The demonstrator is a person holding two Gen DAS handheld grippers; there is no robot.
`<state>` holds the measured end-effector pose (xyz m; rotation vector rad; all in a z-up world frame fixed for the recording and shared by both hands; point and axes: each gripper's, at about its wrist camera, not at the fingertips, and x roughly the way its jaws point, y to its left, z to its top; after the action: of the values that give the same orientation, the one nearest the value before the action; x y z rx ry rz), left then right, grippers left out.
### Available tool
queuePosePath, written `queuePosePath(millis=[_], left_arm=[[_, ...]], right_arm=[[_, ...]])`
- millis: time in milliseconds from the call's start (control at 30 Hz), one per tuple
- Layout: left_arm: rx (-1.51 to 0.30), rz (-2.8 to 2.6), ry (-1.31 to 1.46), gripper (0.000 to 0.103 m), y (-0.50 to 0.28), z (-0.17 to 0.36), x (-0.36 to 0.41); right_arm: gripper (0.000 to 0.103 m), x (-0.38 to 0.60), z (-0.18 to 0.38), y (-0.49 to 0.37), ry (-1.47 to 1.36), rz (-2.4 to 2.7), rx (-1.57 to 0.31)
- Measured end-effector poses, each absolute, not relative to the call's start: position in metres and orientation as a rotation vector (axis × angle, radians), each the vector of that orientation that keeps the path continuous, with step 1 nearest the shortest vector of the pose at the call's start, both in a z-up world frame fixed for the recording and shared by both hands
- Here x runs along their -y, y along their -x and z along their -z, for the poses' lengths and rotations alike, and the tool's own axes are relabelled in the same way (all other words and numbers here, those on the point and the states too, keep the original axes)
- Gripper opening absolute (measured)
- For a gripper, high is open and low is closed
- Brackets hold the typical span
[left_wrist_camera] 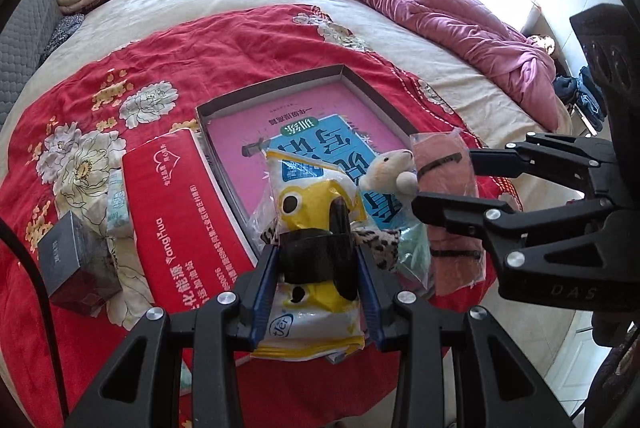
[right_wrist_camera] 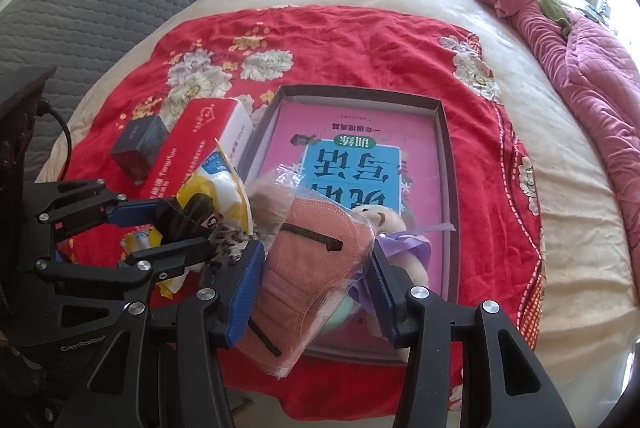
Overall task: Organize soft objects
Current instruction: 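Carry the snack bag with the left tool while the right tool carries the pink packet over the tray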
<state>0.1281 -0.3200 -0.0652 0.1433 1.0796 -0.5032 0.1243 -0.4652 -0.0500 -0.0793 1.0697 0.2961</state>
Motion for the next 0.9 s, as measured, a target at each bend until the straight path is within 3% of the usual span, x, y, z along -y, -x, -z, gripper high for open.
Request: queuePosePath(millis=[900], left_arm=[[-1.108, 0.493, -0.131, 0.039, -0.155, 0.088, 0.326]], right_arm=[[0.052, 0.459, 0.095, -0.160, 0.166, -0.325, -1.064]])
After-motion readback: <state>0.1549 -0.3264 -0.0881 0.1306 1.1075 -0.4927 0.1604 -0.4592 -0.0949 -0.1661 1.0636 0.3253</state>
